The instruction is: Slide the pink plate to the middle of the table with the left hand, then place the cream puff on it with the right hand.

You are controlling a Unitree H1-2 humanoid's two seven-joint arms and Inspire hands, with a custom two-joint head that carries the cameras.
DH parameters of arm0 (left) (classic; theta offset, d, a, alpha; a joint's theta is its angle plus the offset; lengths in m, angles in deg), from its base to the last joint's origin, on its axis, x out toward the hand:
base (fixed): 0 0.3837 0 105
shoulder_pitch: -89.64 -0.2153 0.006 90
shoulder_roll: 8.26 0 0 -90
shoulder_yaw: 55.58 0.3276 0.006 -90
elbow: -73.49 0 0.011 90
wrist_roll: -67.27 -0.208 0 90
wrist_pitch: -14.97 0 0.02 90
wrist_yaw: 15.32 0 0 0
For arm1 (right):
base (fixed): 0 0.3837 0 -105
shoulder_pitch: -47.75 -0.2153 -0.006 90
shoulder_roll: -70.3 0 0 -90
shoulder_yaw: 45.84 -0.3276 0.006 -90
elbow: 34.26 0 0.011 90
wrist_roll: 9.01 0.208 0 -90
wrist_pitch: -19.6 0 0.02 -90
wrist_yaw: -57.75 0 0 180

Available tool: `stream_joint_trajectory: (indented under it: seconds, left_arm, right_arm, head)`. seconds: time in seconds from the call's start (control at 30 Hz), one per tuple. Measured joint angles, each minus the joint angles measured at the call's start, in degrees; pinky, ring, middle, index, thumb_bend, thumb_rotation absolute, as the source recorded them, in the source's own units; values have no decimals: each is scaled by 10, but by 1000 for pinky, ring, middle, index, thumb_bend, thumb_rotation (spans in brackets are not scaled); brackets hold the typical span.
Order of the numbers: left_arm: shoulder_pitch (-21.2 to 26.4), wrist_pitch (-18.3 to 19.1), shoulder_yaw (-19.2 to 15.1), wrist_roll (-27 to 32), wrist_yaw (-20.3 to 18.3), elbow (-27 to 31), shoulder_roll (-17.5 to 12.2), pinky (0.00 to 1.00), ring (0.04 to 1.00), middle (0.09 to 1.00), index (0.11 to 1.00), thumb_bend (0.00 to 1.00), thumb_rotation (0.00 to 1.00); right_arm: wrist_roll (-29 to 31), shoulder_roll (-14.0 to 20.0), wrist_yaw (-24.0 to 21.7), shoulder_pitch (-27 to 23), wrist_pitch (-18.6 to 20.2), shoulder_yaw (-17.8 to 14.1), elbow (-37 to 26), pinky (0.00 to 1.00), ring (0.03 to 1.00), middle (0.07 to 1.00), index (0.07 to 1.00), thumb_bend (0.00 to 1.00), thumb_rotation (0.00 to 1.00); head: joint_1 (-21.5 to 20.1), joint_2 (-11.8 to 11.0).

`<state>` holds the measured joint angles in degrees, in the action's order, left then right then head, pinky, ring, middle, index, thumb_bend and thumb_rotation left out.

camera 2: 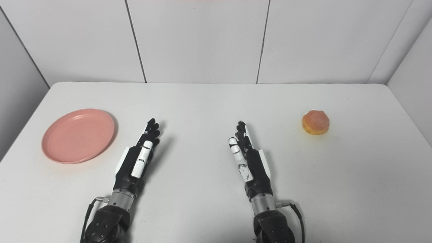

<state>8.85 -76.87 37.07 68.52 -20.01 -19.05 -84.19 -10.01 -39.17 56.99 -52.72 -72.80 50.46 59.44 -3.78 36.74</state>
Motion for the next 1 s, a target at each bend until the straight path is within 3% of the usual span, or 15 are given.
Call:
stream_joint_trajectory:
  seconds: [0.27,0.93,1.0]
  left_arm:
    - [-3,17,-1,16,-3,11,0,1000,1000,1000,1000,477,924]
    - [-5,13,2,7,-3,11,-2,1000,1000,1000,1000,481,908]
    - [-5,13,2,7,-3,11,-2,1000,1000,1000,1000,491,916]
  right_arm:
    - [-2,-1,5,0,0,-2,0,1000,1000,1000,1000,573,866]
    - [-5,-1,7,0,0,-4,-1,1000,1000,1000,1000,577,859]
    - [-5,-1,6,0,0,-4,-1,1000,1000,1000,1000,576,865]
  head:
    - [0,2]
    - [2,2]
    - [17,-3]
